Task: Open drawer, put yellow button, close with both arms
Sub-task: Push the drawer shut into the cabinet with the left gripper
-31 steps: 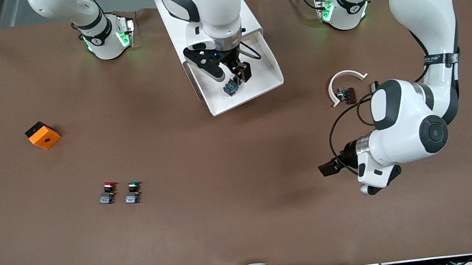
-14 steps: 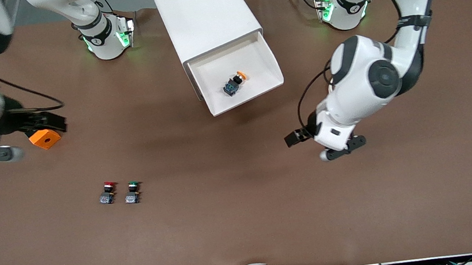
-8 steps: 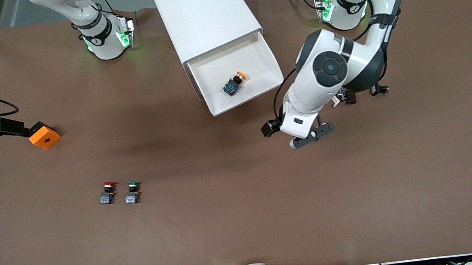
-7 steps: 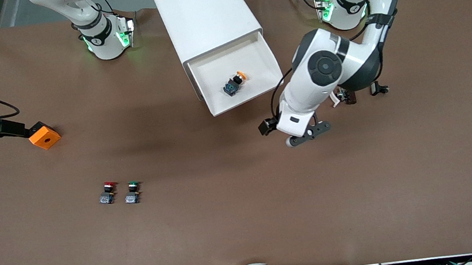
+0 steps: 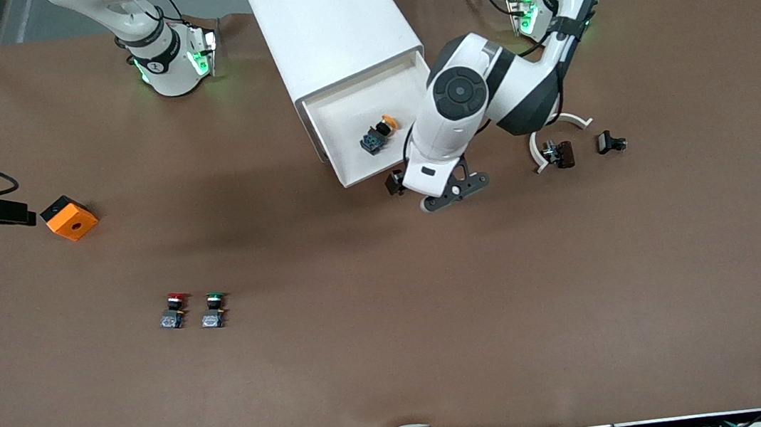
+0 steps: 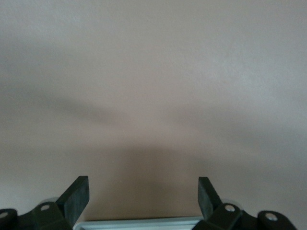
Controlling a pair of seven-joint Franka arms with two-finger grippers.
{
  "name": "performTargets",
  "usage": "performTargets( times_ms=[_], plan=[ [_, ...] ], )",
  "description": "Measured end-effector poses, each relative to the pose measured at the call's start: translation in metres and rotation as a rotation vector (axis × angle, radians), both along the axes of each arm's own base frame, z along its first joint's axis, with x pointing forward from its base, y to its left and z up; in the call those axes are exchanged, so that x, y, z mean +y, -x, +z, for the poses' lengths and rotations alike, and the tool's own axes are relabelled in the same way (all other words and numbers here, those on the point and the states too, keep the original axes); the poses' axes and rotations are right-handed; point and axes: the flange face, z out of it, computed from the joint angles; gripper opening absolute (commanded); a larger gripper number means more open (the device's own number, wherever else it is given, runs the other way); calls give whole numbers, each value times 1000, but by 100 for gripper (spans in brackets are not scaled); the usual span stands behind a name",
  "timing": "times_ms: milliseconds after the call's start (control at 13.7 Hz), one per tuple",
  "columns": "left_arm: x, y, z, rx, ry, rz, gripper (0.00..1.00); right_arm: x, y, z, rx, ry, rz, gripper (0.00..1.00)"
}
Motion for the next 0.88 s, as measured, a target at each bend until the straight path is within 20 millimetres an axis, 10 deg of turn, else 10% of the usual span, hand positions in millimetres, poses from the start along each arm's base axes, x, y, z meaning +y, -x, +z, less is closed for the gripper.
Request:
performTargets(
  times_ms=[878],
  plan=[
    [-82,105,-2,72,-82,-20,100,-24,5,11,-13,0,-24,100]
  ],
)
